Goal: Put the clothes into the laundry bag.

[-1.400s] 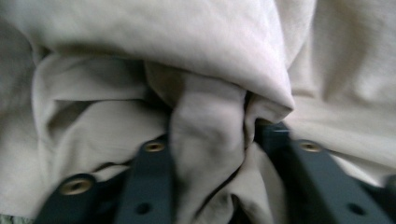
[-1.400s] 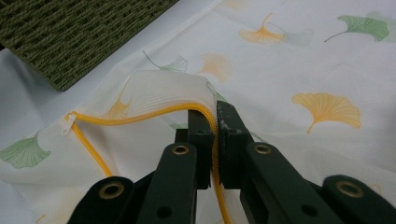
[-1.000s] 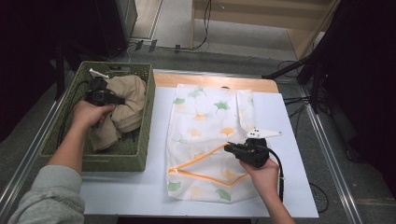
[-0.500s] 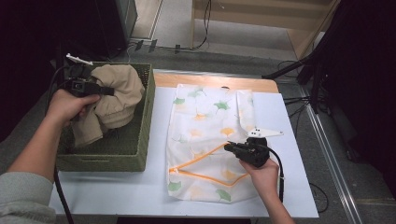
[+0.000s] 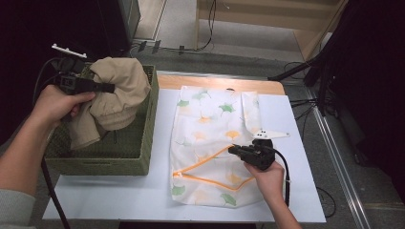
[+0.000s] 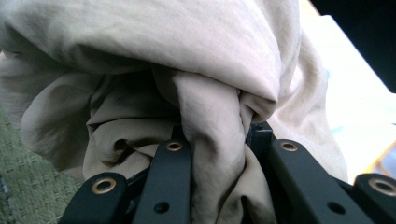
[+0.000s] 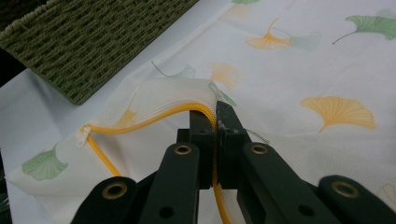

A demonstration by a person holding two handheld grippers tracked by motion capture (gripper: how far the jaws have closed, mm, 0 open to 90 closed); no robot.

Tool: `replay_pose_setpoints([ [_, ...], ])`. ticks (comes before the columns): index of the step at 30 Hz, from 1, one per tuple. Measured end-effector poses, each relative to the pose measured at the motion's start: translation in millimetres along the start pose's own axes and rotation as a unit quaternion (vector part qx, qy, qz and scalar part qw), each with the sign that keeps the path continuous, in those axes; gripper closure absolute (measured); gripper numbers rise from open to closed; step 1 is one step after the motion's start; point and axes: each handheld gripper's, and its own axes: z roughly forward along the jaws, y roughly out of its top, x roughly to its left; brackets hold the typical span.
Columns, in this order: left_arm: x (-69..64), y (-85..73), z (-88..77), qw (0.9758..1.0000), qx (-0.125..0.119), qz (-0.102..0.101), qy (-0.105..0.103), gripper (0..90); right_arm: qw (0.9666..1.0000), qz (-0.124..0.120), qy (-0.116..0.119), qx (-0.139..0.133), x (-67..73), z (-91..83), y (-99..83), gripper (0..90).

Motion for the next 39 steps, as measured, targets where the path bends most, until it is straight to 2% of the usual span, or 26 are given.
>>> replay_pose_setpoints([
  [9, -30.3, 1.9, -20.0, 0.9990, -0.003, 0.028, -0.034, 77.1, 1.0000, 0.000, 0.007, -0.003, 0.7, 2.2, 6.0, 88.3],
  [15, -62.7, 0.7, -24.3, 0.9954, 0.007, 0.066, -0.069, 77.0, 0.9999, 0.008, 0.011, -0.006, 0.8, 5.4, 11.0, 88.3],
  [18, -81.2, -1.2, -22.6, 0.9918, 0.005, 0.098, -0.082, 76.9, 0.9998, 0.006, 0.012, -0.011, 0.4, 6.1, 14.1, 88.2],
  [21, -98.8, -3.0, -21.1, 0.9881, 0.008, 0.115, -0.101, 76.9, 0.9998, 0.004, 0.013, -0.014, -0.4, 6.2, 16.7, 88.3],
  [26, -124.0, -6.1, -21.7, 0.9831, 0.013, 0.135, -0.123, 76.8, 0.9998, -0.003, 0.014, -0.015, 0.7, 7.8, 20.8, 88.3],
  [30, -139.4, -10.9, -20.9, 0.9788, 0.016, 0.152, -0.136, 76.8, 0.9998, 0.001, 0.018, -0.008, 1.4, 9.9, 24.0, 88.3],
  [33, -149.9, -14.3, -19.2, 0.9766, 0.018, 0.157, -0.146, 76.8, 0.9999, -0.004, 0.014, -0.007, 2.6, 10.7, 26.5, 88.3],
  [38, -166.9, -22.3, -16.6, 0.9679, 0.022, 0.183, -0.172, 76.7, 0.9998, -0.006, 0.015, -0.010, 3.1, 12.4, 30.7, 88.3],
  [39, -169.7, -24.6, -15.0, 0.9673, 0.021, 0.183, -0.175, 76.7, 0.9998, -0.004, 0.018, -0.010, 3.0, 12.8, 31.2, 88.3],
])
